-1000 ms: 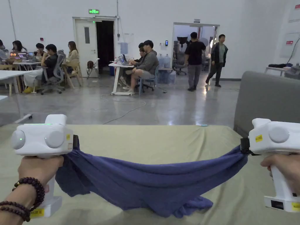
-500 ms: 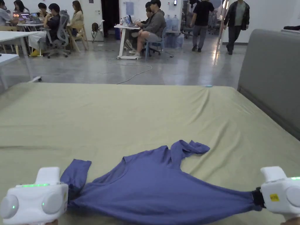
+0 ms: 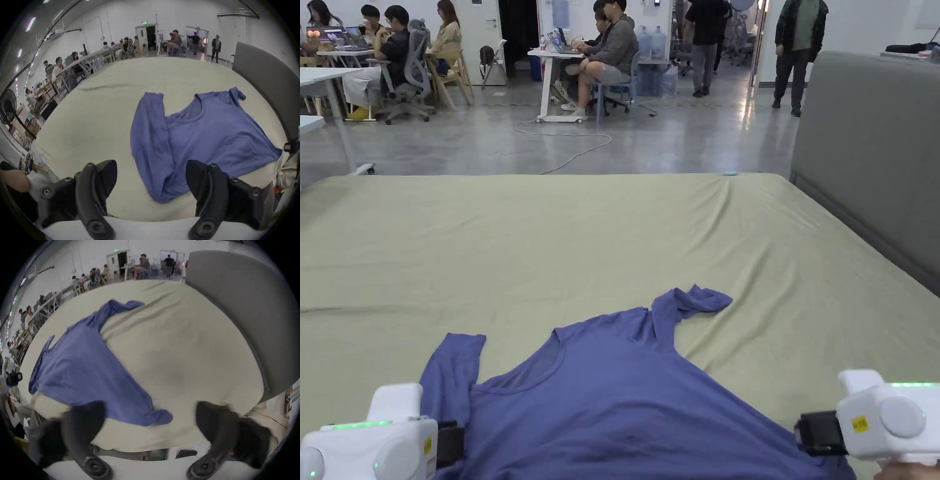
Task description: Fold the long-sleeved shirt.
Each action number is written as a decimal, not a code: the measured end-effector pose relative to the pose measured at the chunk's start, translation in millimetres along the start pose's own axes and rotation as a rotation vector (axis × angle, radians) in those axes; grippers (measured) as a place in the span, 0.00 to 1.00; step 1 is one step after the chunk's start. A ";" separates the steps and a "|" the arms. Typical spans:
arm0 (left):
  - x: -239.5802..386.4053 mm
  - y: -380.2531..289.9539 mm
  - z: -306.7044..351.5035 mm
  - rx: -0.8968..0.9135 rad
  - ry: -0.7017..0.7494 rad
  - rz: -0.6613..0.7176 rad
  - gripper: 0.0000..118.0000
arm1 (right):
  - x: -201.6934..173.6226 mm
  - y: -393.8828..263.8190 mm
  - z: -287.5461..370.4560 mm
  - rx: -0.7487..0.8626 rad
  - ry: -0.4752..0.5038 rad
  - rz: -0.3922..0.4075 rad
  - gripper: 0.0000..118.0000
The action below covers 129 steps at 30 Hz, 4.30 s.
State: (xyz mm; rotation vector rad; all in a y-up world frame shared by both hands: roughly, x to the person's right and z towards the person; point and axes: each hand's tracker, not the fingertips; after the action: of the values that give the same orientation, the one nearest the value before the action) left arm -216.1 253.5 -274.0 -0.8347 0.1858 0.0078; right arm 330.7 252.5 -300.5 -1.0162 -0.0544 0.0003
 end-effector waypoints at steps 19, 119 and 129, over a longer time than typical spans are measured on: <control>39.5 15.1 26.2 0.078 -0.123 -0.036 0.00 | 6.1 3.3 -1.2 -0.124 -0.055 -0.001 0.82; -4.2 617.3 150.8 0.802 -0.226 0.105 0.00 | -80.1 584.5 260.7 0.727 -0.008 -0.075 0.04; 11.7 521.4 14.4 0.546 -0.188 0.067 0.00 | -84.2 505.6 102.4 0.502 0.020 -0.037 0.04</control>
State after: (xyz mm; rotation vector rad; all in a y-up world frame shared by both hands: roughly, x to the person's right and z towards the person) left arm -243.9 613.9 -650.2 -0.2797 0.0328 0.0938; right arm 254.6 603.6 -680.2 -0.5128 -0.0518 -0.0287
